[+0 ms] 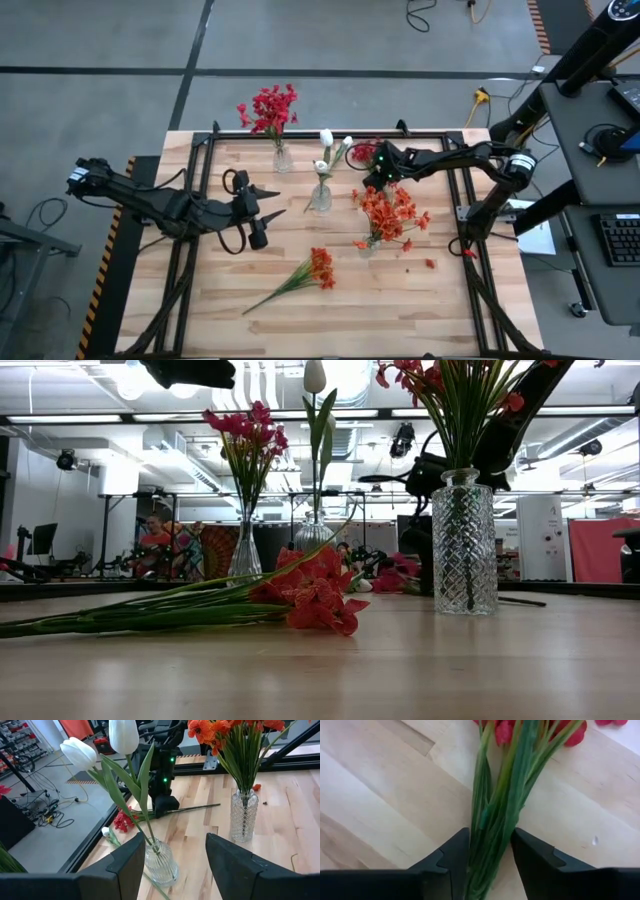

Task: Sort flowers into vase by color
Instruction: Put the top center red sprig flower into the top left transparent glass vase

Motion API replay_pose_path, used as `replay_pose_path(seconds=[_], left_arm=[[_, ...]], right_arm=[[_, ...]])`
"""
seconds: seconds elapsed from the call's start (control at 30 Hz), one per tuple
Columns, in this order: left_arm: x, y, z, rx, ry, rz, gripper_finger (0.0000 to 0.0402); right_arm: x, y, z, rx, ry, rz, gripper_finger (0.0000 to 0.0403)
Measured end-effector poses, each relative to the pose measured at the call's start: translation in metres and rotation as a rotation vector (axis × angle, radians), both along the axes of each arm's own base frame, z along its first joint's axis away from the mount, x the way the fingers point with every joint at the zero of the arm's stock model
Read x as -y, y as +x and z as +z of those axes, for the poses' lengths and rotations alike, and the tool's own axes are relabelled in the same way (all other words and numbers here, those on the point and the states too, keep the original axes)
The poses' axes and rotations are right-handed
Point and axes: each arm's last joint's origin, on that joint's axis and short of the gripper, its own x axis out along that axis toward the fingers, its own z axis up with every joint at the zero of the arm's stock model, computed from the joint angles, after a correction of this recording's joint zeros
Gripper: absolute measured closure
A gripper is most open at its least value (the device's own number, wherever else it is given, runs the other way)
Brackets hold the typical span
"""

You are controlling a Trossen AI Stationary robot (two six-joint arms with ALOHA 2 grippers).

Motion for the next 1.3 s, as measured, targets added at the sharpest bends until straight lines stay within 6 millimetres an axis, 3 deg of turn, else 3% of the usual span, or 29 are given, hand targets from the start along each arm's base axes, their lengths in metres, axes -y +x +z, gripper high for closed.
replay_pose_path(seconds=[0.2,0.6,0.83,1.07,1.3], left_arm=[[0.0,0.0,0.0,0.0,0.0,0.0,0.0209],[0.0,0.0,-0.001,-0.003,0.001,0.0,0.0209],[0.0,0.0,-0.001,-0.001,-0.003,0.001,0.0209],[0.0,0.0,-0.004,0.005,-0.03,0.001,0.0209],[0.007,0.007,-0.007,0.104,-0.045,-0.204,0.0209]], right_arm=[[0.0,0.001,-0.002,-0.005,0.006,-0.008,0.0252],[0.0,-0.001,0.001,0.003,0.001,-0.029,0.0383],[0.0,-0.004,0.008,0.022,0.002,-0.03,0.0385],[-0.003,-0.019,0.063,0.163,-0.119,-0.018,0.0385],[-0.019,-0.045,0.16,0.436,-0.382,0.036,0.0385]])
